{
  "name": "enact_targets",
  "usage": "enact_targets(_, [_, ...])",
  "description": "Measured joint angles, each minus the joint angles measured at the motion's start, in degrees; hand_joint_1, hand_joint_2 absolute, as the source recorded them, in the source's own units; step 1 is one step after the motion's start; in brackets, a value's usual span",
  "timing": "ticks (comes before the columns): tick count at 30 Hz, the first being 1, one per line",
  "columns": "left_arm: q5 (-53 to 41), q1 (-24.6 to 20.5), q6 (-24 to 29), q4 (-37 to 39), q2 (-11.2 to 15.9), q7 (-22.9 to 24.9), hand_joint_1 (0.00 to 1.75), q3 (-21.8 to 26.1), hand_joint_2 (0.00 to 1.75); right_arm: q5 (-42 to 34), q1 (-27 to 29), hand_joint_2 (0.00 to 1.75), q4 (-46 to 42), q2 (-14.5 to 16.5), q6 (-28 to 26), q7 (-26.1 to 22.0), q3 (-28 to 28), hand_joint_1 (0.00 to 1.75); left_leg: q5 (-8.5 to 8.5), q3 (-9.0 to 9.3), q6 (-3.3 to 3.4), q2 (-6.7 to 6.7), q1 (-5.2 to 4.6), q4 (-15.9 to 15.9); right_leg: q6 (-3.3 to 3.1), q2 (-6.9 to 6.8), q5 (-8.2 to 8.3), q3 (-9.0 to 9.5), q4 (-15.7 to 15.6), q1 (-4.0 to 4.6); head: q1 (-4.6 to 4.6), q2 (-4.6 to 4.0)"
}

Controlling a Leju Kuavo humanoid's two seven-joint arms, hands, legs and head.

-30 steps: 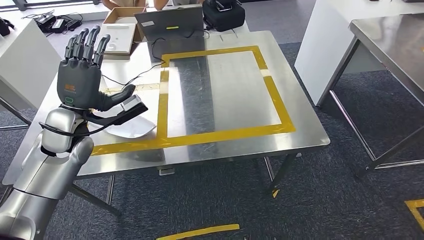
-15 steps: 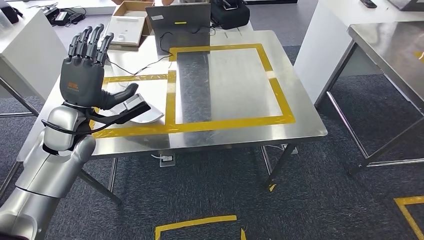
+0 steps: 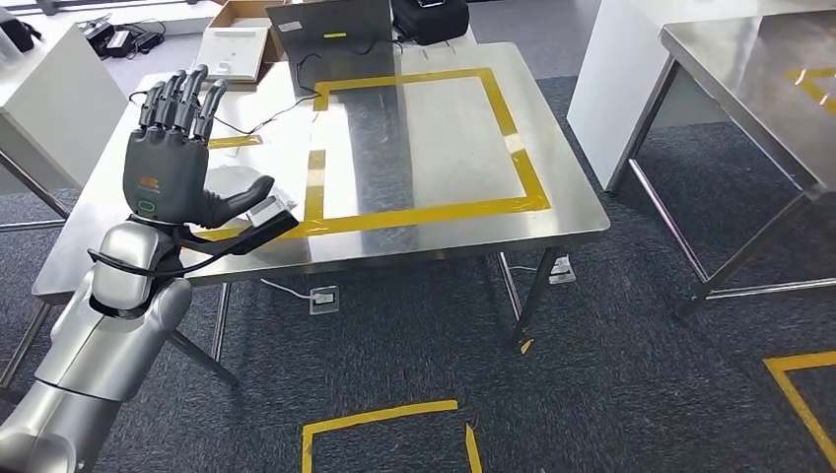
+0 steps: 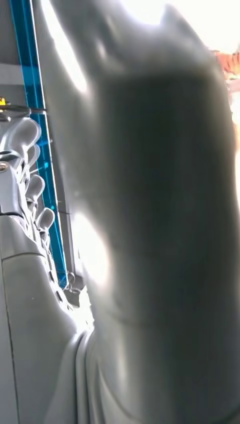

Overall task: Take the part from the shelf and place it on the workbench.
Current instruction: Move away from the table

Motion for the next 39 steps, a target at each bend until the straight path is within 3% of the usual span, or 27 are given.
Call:
enact_targets(1, [-0.34, 0.75, 0.07, -0.25, 0.1, 0.24, 0.0, 0.24, 0.0, 0.11, 0.05, 0.0, 0.0, -0.02, 0.01, 0.03, -0.07, 0.0, -2.21, -0.72, -0.14, 0.0, 0.02, 3.66, -0.05, -0.01, 0.66, -0.83, 0.02, 0.04, -0.02, 0.0])
enact_targets(2, [-0.74, 1.66, 0.14, -0.58, 0.21, 0.47, 0.0, 0.48, 0.0, 0.21, 0.08, 0.0, 0.0, -0.02, 0.03, 0.05, -0.14, 0.0, -3.16, -0.92, -0.21, 0.0, 0.02, 6.51, -0.04, -0.02, 1.3, -1.66, 0.04, 0.07, -0.02, 0.0])
enact_targets(4, [-1.67, 3.73, 0.4, -1.42, 0.41, 1.0, 0.0, 1.07, 0.0, 0.35, 0.1, 0.0, 0.0, -0.03, 0.05, 0.09, -0.26, 0.0, -1.45, 1.14, -0.05, 0.0, 0.02, 7.02, 0.12, -0.03, 2.56, -3.25, 0.08, 0.11, -0.03, 0.0])
enact_targets(6, [-2.55, 5.52, 0.83, -2.52, 0.52, 1.5, 0.0, 1.99, 0.0, 0.45, 0.11, 0.0, 0.0, -0.03, 0.06, 0.13, -0.31, 0.0, 0.37, 6.72, 0.52, -0.01, -0.09, 0.37, 0.46, -0.02, 3.76, -4.58, 0.11, 0.17, -0.04, 0.0])
enact_targets(8, [-3.09, 6.65, 1.23, -3.69, 0.56, 1.77, 0.0, 2.93, 0.0, 0.55, 0.13, 0.0, 0.0, -0.04, 0.05, 0.15, -0.33, 0.0, -0.32, 11.53, 1.1, -0.05, -0.41, -6.68, 1.06, -0.04, 4.87, -5.18, 0.03, 0.21, 0.04, 0.0])
enact_targets(9, [-3.24, 7.03, 1.37, -4.12, 0.63, 1.81, 0.0, 3.31, 0.0, 0.57, 0.12, 0.0, 0.0, -0.04, 0.05, 0.15, -0.34, 0.0, -0.88, 12.44, 1.36, -0.08, -0.59, -8.47, 1.46, -0.06, 5.44, -5.23, -0.15, 0.18, 0.0, 0.0])
enact_targets(11, [-3.37, 7.73, 1.47, -4.62, 0.79, 1.84, 0.0, 3.79, 0.0, 0.64, 0.17, 0.0, 0.0, -0.07, 0.05, 0.14, -0.37, 0.0, -0.1, 11.96, 2.08, -0.02, -0.66, -9.11, 2.27, -0.02, 6.37, -5.21, -0.66, 0.06, -0.16, 0.0])
enact_targets(12, [-3.41, 7.97, 1.47, -4.77, 0.84, 1.85, 0.0, 3.92, 0.0, 0.67, 0.22, 0.0, 0.0, -0.09, 0.05, 0.16, -0.38, 0.0, 0.52, 11.57, 2.59, 0.09, -0.56, -9.27, 2.63, 0.0, 5.78, -5.45, -0.4, 0.01, -0.22, 0.0])
enact_targets(13, [-3.44, 8.17, 1.47, -4.94, 0.85, 1.85, 0.0, 4.03, 0.0, 0.68, 0.29, 0.0, 0.0, -0.12, 0.06, 0.16, -0.39, 0.0, 1.28, 11.07, 3.09, 0.19, -0.43, -9.47, 2.96, 0.02, 4.07, -5.93, 0.72, -0.01, -0.19, 0.0])
enact_targets(14, [-3.46, 8.32, 1.47, -5.08, 0.85, 1.85, 0.0, 4.12, 0.0, 0.69, 0.33, 0.0, 0.0, -0.15, 0.06, 0.17, -0.4, 0.0, 2.1, 10.37, 3.47, 0.29, -0.3, -9.6, 3.25, 0.02, 1.32, -6.66, 3.0, -0.07, -0.16, 0.0])
enact_targets(16, [-3.46, 8.65, 1.46, -5.26, 0.85, 1.86, 0.0, 4.28, 0.0, 0.69, 0.29, 0.0, 0.0, -0.19, 0.06, 0.16, -0.41, 0.0, 3.62, 8.66, 3.79, 0.29, -0.36, -9.52, 3.73, 0.01, -4.52, -8.34, 9.99, -0.06, -0.12, 0.0])
enact_targets(17, [-3.47, 8.9, 1.46, -5.29, 0.85, 1.85, 0.0, 4.34, 0.0, 0.69, 0.27, 0.0, 0.0, -0.21, 0.06, 0.16, -0.41, 0.0, 4.38, 7.62, 3.79, 0.3, -0.39, -9.42, 3.88, 0.01, -5.8, -8.77, 13.35, -0.05, -0.12, 0.0])
enact_targets(18, [-3.47, 9.13, 1.46, -5.29, 0.85, 1.85, 0.0, 4.4, 0.0, 0.69, 0.26, 0.0, 0.0, -0.26, 0.05, 0.16, -0.42, 0.0, 5.09, 6.59, 3.73, 0.32, -0.4, -9.26, 3.96, 0.01, -5.64, -8.51, 15.38, -0.03, -0.12, 0.0])
enact_targets(19, [-3.47, 9.34, 1.46, -5.3, 0.85, 1.85, 0.0, 4.46, 0.0, 0.69, 0.26, 0.0, 0.0, -0.29, 0.05, 0.16, -0.42, 0.0, 5.76, 5.54, 3.62, 0.34, -0.4, -9.07, 3.95, 0.01, -4.41, -7.34, 15.61, -0.02, -0.11, 0.0])
enact_targets(21, [-3.48, 9.55, 1.46, -5.41, 0.86, 1.84, 0.0, 4.57, 0.0, 0.69, 0.2, 0.0, 0.0, -0.39, 0.05, 0.16, -0.42, 0.0, 6.93, 3.72, 3.3, 0.38, -0.4, -8.57, 3.63, 0.0, -2.13, -2.08, 10.13, 0.0, -0.11, 0.0])
enact_targets(23, [-3.53, 9.64, 1.52, -5.74, 0.92, 1.85, 0.0, 4.69, 0.0, 0.68, 0.09, 0.0, -0.01, -0.48, 0.03, 0.19, -0.42, 0.0, 7.92, 2.71, 2.75, 0.44, -0.5, -8.22, 2.86, 0.04, -3.01, 3.35, 2.34, 0.29, -0.14, 0.0])
enact_targets(24, [-3.63, 9.76, 1.62, -5.89, 0.94, 1.9, 0.0, 4.78, 0.0, 0.68, 0.05, 0.0, -0.02, -0.5, 0.01, 0.24, -0.43, 0.0, 8.41, 2.59, 2.42, 0.47, -0.52, -8.25, 2.42, 0.06, -3.79, 4.64, 0.1, 0.48, -0.08, 0.0])
enact_targets(26, [-3.94, 10.43, 2.04, -6.27, 1.02, 2.05, 0.0, 5.03, 0.0, 0.57, 0.06, 0.0, -0.02, -0.5, -0.1, 0.42, -0.58, 0.0, 9.45, 2.64, 1.69, 0.45, -0.48, -8.7, 1.51, 0.05, -3.38, 4.6, -0.88, 0.62, 0.06, 0.0])
enact_targets(27, [-4.06, 11.07, 2.42, -6.51, 1.13, 2.19, 0.0, 5.23, 0.0, 0.46, 0.03, 0.0, -0.01, -0.48, -0.18, 0.46, -0.72, 0.0, 9.21, 2.44, 1.35, 0.35, -0.42, -8.6, 1.05, -0.03, -2.81, 4.23, -1.14, 0.51, 0.12, 0.0])
enact_targets(29, [-3.92, 12.72, 3.41, -7.06, 1.56, 2.43, 0.0, 5.88, 0.0, 0.21, 0.04, 0.0, -0.01, -0.47, -0.38, 0.29, -1.09, 0.0, 5.6, 1.45, 0.76, 0.14, -0.3, -6.08, 0.21, -0.19, -1.28, 3.07, -1.53, 0.18, -0.03, 0.0])
enact_targets(31, [-3.1, 15.03, 4.63, -7.8, 2.01, 2.6, 0.0, 6.84, 0.0, 0.1, 0.11, 0.0, -0.02, -0.49, -0.53, -0.05, -1.47, 0.0, -0.31, 0.16, 0.29, 0.06, -0.1, 0.11, -0.09, -0.21, 0.13, 1.59, -1.53, 0.15, -0.16, 0.0])
enact_targets(32, [-2.41, 16.57, 5.27, -8.29, 2.19, 2.66, 0.0, 7.4, 0.0, 0.08, 0.17, 0.0, -0.02, -0.49, -0.54, -0.17, -1.61, 0.0, -1.98, -0.14, 0.08, 0.06, -0.02, 3.35, -0.05, -0.21, 0.83, 0.76, -1.5, 0.14, -0.17, 0.0])
enact_targets(33, [-1.45, 18.43, 5.82, -8.83, 2.32, 2.66, 0.0, 8.04, 0.0, 0.08, 0.24, 0.0, -0.02, -0.49, -0.54, -0.25, -1.7, 0.0, -2.16, 0.11, -0.09, 0.06, 0.07, 5.62, 0.02, -0.2, 1.54, -0.13, -1.45, 0.13, -0.17, 0.0])
enact_targets(34, [-0.07, 20.53, 6.2, -9.38, 2.4, 2.65, 0.0, 8.78, 0.0, 0.08, 0.29, 0.0, -0.02, -0.49, -0.54, -0.28, -1.79, 0.0, -1.13, 1.11, -0.19, 0.06, 0.16, 6.3, 0.16, -0.2, 2.22, -1.11, -1.37, 0.09, -0.17, 0.0])
enact_targets(36, [4.51, 24.94, 5.67, -10.04, 2.36, 2.83, 0.0, 10.63, 0.0, 0.19, 0.36, 0.0, -0.02, -0.49, -0.53, -0.09, -2.0, 0.0, 1.51, 5.74, -0.2, 0.08, 0.33, 2.0, 0.58, -0.2, 3.41, -2.81, -1.12, -0.01, -0.16, 0.0])
enact_targets(38, [10.85, 29.28, 5.0, -7.78, 1.77, 1.68, 0.0, 14.03, 0.0, 0.62, 0.4, 0.0, -0.02, -0.55, -0.43, 0.55, -2.16, 0.0, 0.55, 11.45, 0.13, 0.07, 0.14, -5.78, 1.26, -0.05, 4.38, -3.72, -0.91, 0.0, -0.11, 0.0])
enact_targets(39, [14.04, 30.91, 5.37, -4.82, 1.38, 0.16, 0.0, 16.39, 0.0, 0.94, 0.42, 0.0, -0.02, -0.61, -0.35, 0.92, -2.19, 0.0, -0.44, 13.01, 0.44, 0.04, 0.0, -8.39, 1.65, 0.03, 4.84, -3.83, -0.91, 0.02, -0.1, 0.0])
